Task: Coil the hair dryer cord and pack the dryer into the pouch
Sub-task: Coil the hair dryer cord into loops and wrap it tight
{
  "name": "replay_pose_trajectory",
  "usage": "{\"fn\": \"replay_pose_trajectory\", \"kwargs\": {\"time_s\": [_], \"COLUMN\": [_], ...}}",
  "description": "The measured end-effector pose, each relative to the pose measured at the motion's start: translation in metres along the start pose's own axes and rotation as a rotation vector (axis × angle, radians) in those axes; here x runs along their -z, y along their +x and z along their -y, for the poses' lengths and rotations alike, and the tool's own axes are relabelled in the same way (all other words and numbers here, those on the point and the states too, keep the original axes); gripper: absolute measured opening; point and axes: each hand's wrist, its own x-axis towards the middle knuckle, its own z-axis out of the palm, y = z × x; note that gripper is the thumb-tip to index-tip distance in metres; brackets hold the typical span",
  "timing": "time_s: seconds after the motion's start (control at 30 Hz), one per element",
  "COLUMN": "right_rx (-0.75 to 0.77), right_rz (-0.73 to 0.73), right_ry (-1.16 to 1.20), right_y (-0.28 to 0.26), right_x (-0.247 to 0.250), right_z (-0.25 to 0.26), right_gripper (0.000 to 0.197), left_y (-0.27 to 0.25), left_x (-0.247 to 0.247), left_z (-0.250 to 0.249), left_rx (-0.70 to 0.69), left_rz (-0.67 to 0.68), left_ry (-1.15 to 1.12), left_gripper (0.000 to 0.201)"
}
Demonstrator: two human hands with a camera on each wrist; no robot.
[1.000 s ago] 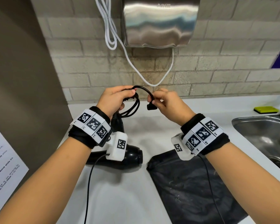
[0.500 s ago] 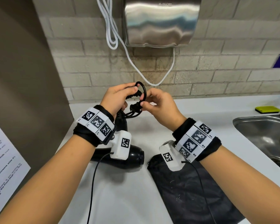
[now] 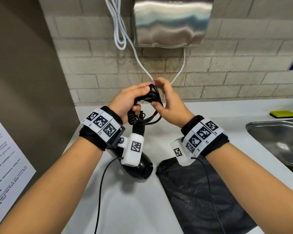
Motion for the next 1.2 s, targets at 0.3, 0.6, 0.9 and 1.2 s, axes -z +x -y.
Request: {"fn": "replay_pose_trajectory", "kwargs": {"time_s": [0.3,0.6,0.9,1.2], "right_rx": [0.04,0.014,0.127,0.334], "right_rz": [0.234,0.244,0.195,-0.291], "right_ry": [-0.326,-0.385,-0.719,-0.976], "right_y": [-0.006,-0.006,-0.004,0.0], "right_x": [0.016,0.013,0.029,0.021], "right_z": [-0.012,-0.013,-0.015,-0.007], "right_gripper": [0.045,0.025,0.05,0.03], "left_y": [-0.008,-0.006,-0.007,-0.012], "left_x": [-0.014,-0.018,-0.007,-0.012], "left_z": [0.005,0.003,0.009,0.0], "left_rx": [-0.037,-0.081,-0.15,-0.073], "left_rz": [-0.002,-0.037,-0.018,-0.166], "left_ry": [0.082,0.237,0.241,0.283], "left_gripper": [0.013,0.016,0.03,0.012]}}
